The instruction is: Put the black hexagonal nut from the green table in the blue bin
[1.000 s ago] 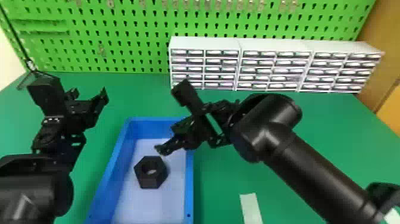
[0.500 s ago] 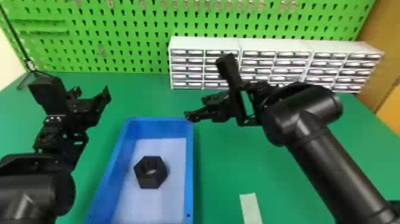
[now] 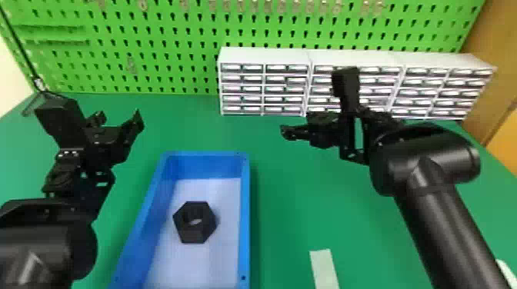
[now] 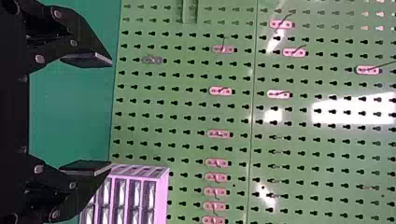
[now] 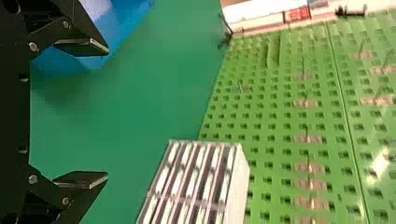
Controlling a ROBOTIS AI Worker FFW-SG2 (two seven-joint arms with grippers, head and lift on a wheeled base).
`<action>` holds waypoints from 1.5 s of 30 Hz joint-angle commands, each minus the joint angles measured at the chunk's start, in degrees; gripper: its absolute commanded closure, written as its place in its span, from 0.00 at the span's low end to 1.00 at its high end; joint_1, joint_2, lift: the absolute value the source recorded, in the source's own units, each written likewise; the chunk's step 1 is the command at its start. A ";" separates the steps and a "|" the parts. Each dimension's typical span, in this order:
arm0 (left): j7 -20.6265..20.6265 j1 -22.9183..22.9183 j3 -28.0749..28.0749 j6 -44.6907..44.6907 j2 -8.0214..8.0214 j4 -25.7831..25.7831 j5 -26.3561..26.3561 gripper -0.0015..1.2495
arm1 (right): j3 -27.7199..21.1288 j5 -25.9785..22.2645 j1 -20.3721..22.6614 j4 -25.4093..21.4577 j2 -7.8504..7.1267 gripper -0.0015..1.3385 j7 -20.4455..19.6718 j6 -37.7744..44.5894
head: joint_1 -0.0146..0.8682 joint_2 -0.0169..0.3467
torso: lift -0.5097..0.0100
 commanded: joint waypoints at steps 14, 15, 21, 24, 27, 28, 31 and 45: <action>0.00 0.04 -0.17 0.00 -0.09 -0.22 0.60 0.38 | -6.48 -3.79 7.44 -0.18 2.76 0.25 -14.49 -15.78 | 0.79 0.12 | 0.80; 0.00 0.04 -0.17 0.00 -0.09 -0.22 0.60 0.38 | -6.39 -3.79 7.62 -0.18 2.84 0.25 -14.84 -15.87 | 0.79 0.12 | 0.80; 0.00 -0.13 -0.35 0.00 -0.61 -0.22 0.95 0.38 | -6.74 -3.35 9.29 -0.18 2.84 0.25 -17.65 -20.00 | 0.79 0.12 | 0.80; 0.00 -0.13 -0.17 0.00 -1.41 -0.13 0.69 0.38 | -7.09 -2.73 9.82 -0.18 2.49 0.25 -17.83 -21.23 | 0.79 0.12 | 0.80; 0.00 0.13 -0.09 0.00 -1.93 -0.13 0.34 0.38 | -7.53 -2.38 10.78 -0.18 2.32 0.25 -18.27 -23.95 | 0.79 0.12 | 0.80; 0.00 0.22 -0.09 0.00 -1.93 -0.05 0.25 0.38 | -7.62 -2.56 11.40 -0.18 2.40 0.25 -19.23 -24.83 | 0.79 0.12 | 0.80; 0.00 0.39 -0.17 0.00 -1.93 0.04 0.34 0.38 | -8.32 -2.64 12.19 -0.18 2.58 0.25 -19.32 -25.89 | 0.79 0.12 | 0.80; -0.09 0.92 -2.28 0.00 -1.85 0.92 0.42 0.38 | -10.96 -3.61 15.88 -0.44 3.02 0.25 -21.26 -31.16 | 0.79 0.12 | 0.80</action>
